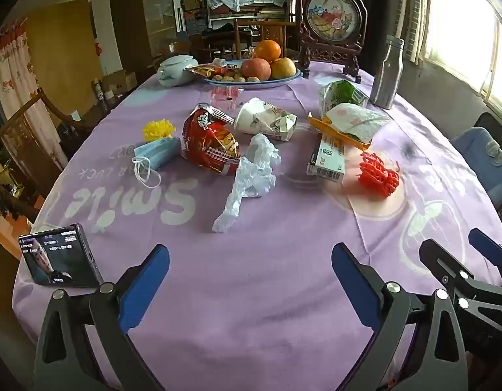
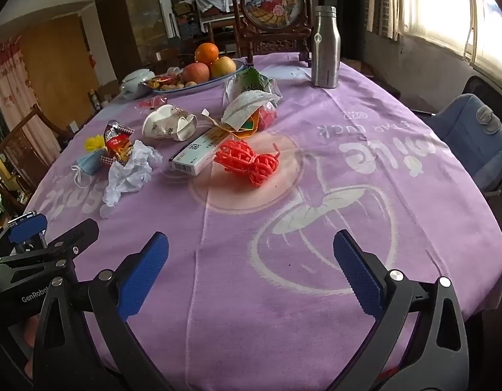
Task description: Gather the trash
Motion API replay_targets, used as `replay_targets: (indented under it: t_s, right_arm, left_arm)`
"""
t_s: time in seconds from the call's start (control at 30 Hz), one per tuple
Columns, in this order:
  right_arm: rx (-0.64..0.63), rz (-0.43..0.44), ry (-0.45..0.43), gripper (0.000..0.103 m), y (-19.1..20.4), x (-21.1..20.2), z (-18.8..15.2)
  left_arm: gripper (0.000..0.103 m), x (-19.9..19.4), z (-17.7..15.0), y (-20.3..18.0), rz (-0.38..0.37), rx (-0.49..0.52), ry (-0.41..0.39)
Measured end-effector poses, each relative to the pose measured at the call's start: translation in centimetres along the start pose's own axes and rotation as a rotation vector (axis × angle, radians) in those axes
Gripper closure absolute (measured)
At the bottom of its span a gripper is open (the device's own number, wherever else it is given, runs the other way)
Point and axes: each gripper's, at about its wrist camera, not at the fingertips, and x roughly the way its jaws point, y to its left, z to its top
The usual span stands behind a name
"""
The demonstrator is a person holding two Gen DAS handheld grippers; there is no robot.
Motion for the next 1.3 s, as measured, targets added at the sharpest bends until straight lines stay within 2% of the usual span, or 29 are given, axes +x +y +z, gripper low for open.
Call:
replay_targets:
  t_s: [0.43, 1.3]
  right_arm:
    - [-0.006, -0.017, 0.010, 0.006, 0.11, 0.49, 0.14]
    - [-0.011, -0.007, 0.016, 0.006, 0.16, 0.62, -0.50]
  left_arm:
    - [0.006, 0.53, -0.52, -0.70, 0.012, 0.004, 0.000]
    - [0.006, 0.67, -0.38, 0.21, -0.005, -0.012, 0.023]
